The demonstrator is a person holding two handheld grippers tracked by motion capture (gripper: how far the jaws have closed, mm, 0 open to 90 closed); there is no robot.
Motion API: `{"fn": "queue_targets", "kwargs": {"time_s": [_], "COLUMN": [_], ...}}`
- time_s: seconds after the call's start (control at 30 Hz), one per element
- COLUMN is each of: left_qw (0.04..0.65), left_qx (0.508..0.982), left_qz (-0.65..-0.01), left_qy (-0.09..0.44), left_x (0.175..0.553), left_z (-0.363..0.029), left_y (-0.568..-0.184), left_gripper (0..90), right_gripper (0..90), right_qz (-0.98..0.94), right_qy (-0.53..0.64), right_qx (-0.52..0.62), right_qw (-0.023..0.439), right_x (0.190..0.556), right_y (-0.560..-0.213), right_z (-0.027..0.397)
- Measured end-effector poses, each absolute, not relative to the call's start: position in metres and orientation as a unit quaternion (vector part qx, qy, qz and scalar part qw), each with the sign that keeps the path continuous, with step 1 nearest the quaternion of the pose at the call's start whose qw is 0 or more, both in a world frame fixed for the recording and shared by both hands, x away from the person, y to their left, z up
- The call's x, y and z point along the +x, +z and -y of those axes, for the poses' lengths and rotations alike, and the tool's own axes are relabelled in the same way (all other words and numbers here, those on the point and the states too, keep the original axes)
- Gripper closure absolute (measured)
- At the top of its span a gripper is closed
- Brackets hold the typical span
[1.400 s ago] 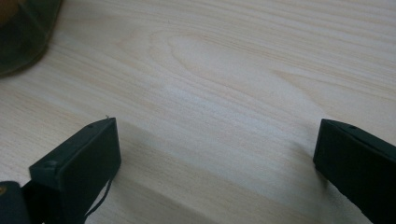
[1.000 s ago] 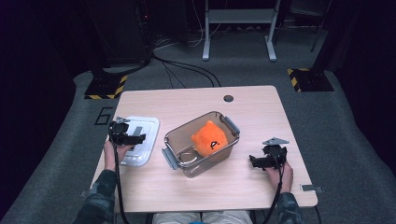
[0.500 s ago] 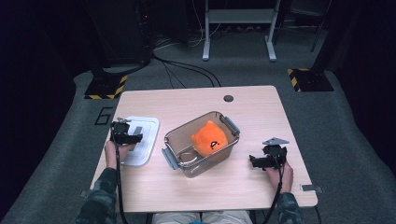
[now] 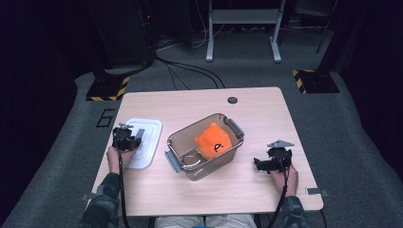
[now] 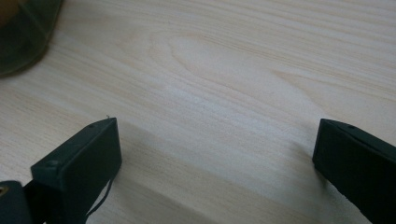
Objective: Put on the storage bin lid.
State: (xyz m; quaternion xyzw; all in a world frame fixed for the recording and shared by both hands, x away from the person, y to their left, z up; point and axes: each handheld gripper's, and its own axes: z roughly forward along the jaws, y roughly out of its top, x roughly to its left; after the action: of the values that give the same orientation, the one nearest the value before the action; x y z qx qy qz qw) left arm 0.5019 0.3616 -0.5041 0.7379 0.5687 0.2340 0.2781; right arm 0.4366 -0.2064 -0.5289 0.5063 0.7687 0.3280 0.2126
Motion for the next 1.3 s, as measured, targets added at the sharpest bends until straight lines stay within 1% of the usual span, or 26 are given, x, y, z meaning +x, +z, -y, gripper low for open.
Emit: {"fn": "queue_targets", "kwargs": {"time_s": [0.1,0.3,0.53,0.97,1.03,1.3], "left_qw": [0.279,0.289,0.303,0.305,0.32,0.322], "left_qx": [0.743,0.749,0.753,0.766,0.763,0.768], "left_qz": [-0.56,-0.544,-0.533,-0.518,-0.516,-0.507], "left_qy": [0.238,0.244,0.236,0.228,0.222,0.224], "left_x": [0.501,0.497,0.494,0.489,0.488,0.486], "left_z": [-0.363,-0.362,-0.365,-0.369,-0.371,-0.371], "left_y": [-0.503,-0.495,-0.481,-0.464,-0.459,-0.448], "left_gripper": [66.7,66.7,66.7,66.7,66.7,66.7], "right_gripper": [0.9,1.6,1.6,1.6,1.6,1.6], "right_qz": [-0.767,-0.768,-0.768,-0.767,-0.767,-0.767], "right_qy": [0.328,0.33,0.33,0.329,0.329,0.33], "right_qx": [0.508,0.505,0.506,0.508,0.508,0.507], "right_qw": [0.213,0.216,0.216,0.214,0.214,0.214], "right_x": [0.437,0.437,0.437,0.436,0.436,0.436], "right_y": [-0.529,-0.529,-0.529,-0.529,-0.529,-0.529], "right_z": [0.206,0.207,0.207,0.207,0.207,0.207]}}
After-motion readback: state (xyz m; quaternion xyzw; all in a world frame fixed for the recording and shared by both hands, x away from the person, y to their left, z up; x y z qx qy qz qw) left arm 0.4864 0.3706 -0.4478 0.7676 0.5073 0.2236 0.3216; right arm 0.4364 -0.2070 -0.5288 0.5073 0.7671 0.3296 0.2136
